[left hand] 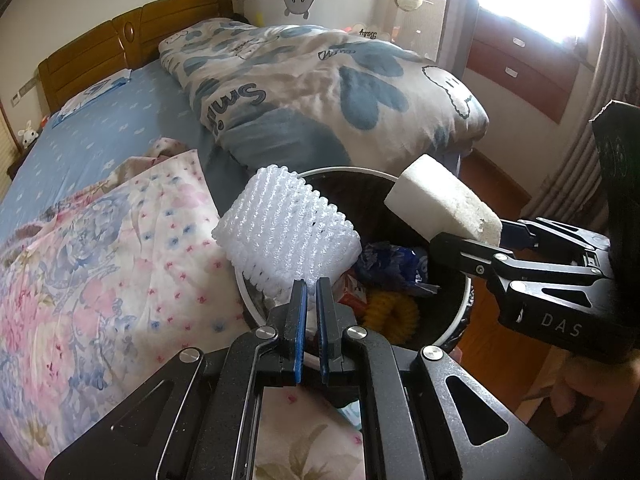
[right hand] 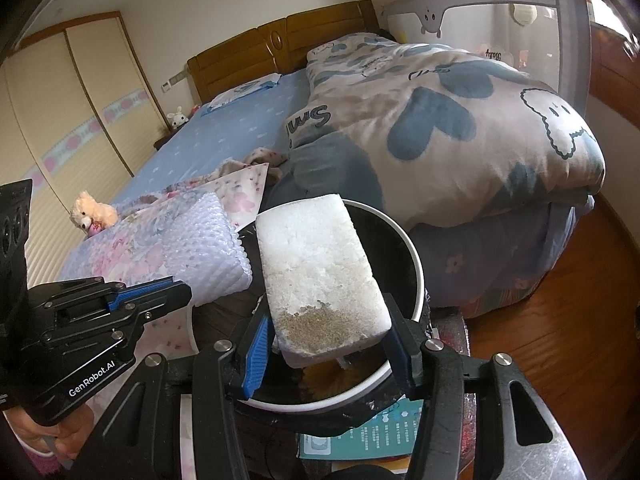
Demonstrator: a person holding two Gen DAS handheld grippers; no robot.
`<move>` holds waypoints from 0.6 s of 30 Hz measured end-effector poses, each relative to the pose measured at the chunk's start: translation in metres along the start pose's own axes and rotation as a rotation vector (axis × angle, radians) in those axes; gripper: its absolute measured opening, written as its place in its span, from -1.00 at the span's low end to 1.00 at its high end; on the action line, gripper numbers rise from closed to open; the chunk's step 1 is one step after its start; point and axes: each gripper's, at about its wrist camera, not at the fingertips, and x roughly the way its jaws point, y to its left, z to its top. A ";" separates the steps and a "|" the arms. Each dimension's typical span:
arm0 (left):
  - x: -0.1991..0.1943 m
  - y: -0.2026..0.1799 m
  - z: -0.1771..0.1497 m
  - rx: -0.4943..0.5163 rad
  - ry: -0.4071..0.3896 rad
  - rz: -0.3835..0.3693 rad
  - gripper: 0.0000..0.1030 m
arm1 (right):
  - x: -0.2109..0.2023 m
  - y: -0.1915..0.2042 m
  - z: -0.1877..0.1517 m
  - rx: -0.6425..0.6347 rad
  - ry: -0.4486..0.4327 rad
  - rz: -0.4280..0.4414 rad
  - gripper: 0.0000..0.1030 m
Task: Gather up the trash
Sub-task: 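Hold both items above the bin opening and lower them toward it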
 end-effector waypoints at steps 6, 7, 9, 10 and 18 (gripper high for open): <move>0.003 0.001 -0.001 0.001 0.003 0.002 -0.91 | 0.002 0.000 0.001 0.002 0.004 0.001 0.02; 0.003 0.003 -0.001 0.001 0.005 0.003 -0.91 | 0.003 0.000 0.001 0.001 0.005 0.001 0.02; 0.005 0.003 -0.001 -0.001 0.007 0.004 -0.91 | 0.004 0.000 0.001 0.002 0.008 0.001 0.02; 0.005 0.003 -0.001 -0.001 0.008 0.005 -0.91 | 0.004 0.000 0.002 0.003 0.008 0.002 0.02; 0.007 0.004 -0.001 -0.001 0.009 0.007 -0.91 | 0.008 0.001 0.003 -0.002 0.013 0.003 0.02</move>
